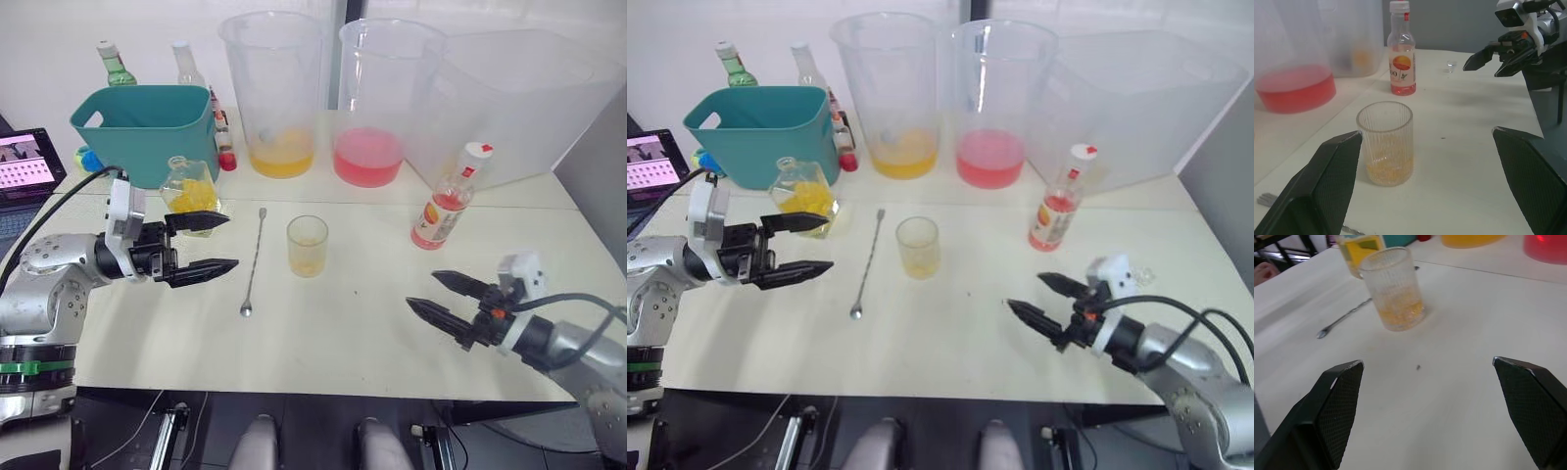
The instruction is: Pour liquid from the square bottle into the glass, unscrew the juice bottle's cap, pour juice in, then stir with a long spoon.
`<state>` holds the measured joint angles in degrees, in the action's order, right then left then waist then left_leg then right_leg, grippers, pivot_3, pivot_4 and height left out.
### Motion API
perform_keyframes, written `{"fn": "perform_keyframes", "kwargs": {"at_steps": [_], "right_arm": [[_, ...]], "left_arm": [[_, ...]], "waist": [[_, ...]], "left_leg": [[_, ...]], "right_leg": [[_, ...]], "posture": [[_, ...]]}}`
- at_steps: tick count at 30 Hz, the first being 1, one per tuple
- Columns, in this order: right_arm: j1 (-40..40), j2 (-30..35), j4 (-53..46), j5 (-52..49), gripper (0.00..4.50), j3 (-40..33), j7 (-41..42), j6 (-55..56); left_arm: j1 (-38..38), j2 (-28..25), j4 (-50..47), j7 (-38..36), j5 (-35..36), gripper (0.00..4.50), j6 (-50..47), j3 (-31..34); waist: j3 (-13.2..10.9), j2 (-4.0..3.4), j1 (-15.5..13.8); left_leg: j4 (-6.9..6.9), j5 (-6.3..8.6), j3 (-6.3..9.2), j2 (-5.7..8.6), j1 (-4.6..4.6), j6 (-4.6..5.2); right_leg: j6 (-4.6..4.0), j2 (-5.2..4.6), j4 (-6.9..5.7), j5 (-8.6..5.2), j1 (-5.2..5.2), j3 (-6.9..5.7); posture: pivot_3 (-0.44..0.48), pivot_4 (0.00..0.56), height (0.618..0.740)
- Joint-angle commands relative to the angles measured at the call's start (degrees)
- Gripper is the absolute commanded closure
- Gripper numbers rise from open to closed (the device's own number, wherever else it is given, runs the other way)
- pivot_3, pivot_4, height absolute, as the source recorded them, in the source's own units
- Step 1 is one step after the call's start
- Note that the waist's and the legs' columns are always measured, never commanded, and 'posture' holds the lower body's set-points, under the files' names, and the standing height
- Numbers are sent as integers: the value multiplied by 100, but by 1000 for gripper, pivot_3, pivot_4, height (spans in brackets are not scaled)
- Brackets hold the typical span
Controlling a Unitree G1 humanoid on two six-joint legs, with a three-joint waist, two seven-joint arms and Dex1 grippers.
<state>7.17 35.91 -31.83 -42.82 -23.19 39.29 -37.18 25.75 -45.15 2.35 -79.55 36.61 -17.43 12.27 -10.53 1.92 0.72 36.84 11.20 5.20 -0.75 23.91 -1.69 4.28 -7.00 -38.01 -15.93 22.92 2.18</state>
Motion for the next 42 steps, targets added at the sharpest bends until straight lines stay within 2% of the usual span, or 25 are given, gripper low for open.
{"fn": "perform_keyframes", "kwargs": {"at_steps": [1, 6, 12, 19, 24, 29, 40, 42], "right_arm": [[191, -190, 19, 203, 0, -405, -83, 620], [-87, -148, 680, 506, 0, -599, -89, 1170], [-1431, 303, 2219, 724, 0, -497, 120, 1454], [-3210, 562, 3989, 1321, 0, 258, 455, 1764], [-4305, 488, 5114, 1564, 0, 605, 830, 2061], [-5010, 416, 5978, 1761, 0, 846, 1235, 2353], [-6163, 115, 7534, 2173, 0, 1219, 1857, 2928], [-6334, 51, 7841, 2253, 566, 1231, 1924, 3050]], "left_arm": [[8, -5, -214, -90, 152, 7, -4, 37], [-84, 8, -400, -75, 184, 7, -41, 45], [-561, -96, -910, 65, 424, 7, -176, 354], [-1353, -27, -1483, 603, 331, 7, 98, 885], [-1950, 25, -1886, 960, 293, 7, 221, 1126], [-2525, 82, -2116, 1198, 187, 7, 399, 1334], [-2920, 119, -2398, 1627, 94, 7, 539, 1399], [-2925, 131, -2404, 1686, 105, 0, 547, 1386]], "waist": [[0, 0, 14], [-1, -3, 98], [-4, -14, 155], [-5, -24, 197], [-8, -32, 174], [-8, -32, 159], [-10, -36, 188], [-10, -36, 193]], "left_leg": [[-1, 0, 0, 0, -3, 0], [-4, 1, 0, -6, -21, 1], [-19, 3, -5, -9, -66, 4], [-22, 3, -10, -11, -68, 5], [-31, 3, -14, -10, -67, 6], [-36, 3, -15, -11, -65, 5], [-55, 3, -19, -12, -71, 5], [-57, 3, -19, -12, -72, 5]], "right_leg": [[0, 0, -2, 0, 0, 0], [-1, 6, 0, 0, -16, 2], [-6, 8, 12, -4, -56, 4], [-6, 9, 16, -4, -56, 10], [-7, 8, 23, -4, -53, 13], [-7, 8, 38, -4, -56, 13], [-7, 8, 41, -4, -51, 14], [-8, 8, 42, -4, -50, 14]], "posture": [[0, 150, 740], [0, 150, 740], [0, 150, 740], [0, 150, 740], [0, 150, 740], [0, 150, 740], [0, 150, 740], [0, 150, 740]]}}
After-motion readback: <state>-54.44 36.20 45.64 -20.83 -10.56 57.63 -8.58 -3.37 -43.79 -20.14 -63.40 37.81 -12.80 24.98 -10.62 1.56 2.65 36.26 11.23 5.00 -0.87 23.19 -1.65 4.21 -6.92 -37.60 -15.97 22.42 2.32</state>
